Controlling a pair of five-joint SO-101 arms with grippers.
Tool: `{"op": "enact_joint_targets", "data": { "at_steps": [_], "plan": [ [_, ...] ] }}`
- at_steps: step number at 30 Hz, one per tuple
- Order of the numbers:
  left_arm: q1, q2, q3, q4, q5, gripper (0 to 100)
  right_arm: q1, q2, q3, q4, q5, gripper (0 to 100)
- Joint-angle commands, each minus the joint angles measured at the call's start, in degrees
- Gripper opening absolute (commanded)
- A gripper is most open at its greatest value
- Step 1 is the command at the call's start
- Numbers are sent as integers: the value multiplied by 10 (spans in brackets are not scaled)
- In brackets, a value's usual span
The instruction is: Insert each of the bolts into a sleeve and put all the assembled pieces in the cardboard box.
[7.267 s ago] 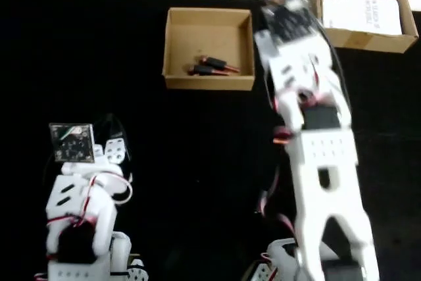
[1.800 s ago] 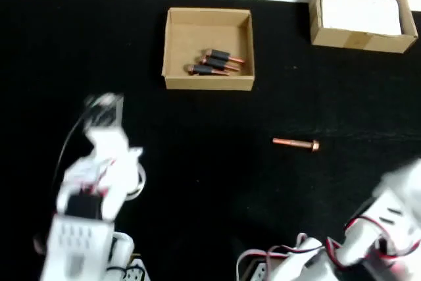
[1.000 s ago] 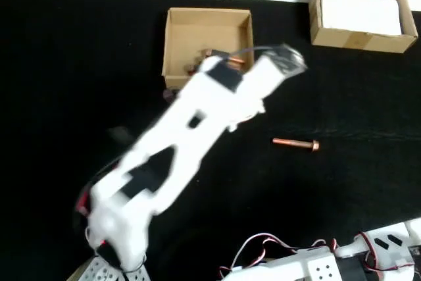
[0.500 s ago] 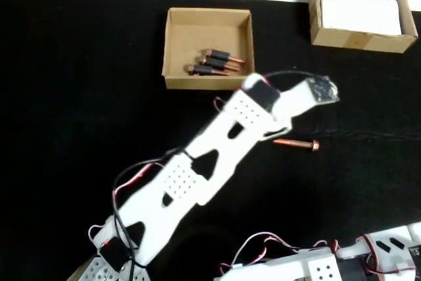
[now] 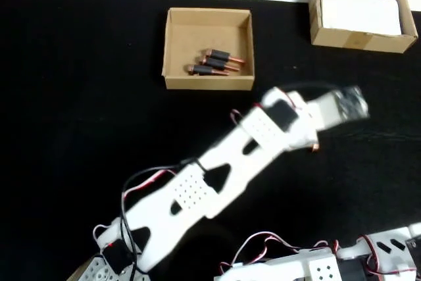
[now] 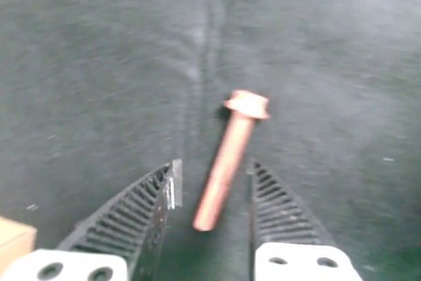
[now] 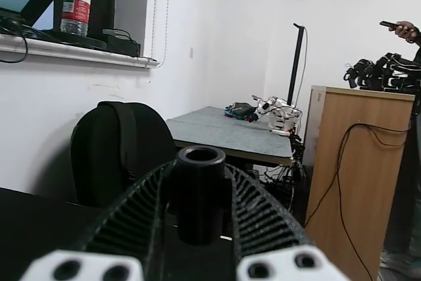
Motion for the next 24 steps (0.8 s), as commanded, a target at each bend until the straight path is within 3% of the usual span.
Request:
{"op": "enact_joint_targets", "data": {
  "at_steps": [1,4,12,17,21,24],
  "plan": [
    [21,-7,-26,9,0,203,-13,0,79,-7,6,7],
    [21,-3,-1,-5,-1,203,-15,0,79,-7,6,7],
    [-5,22,81,-141,-3,203,8,-1,78,-8,23,7],
    [0,23,83,-137,-24,194,14,-1,78,-10,52,7],
    [12,24,83,-105,-85,12,8,-1,77,-11,51,7],
    [9,21,80,-61,-99,11,-4,-1,77,-11,50,7]
  ]
}}
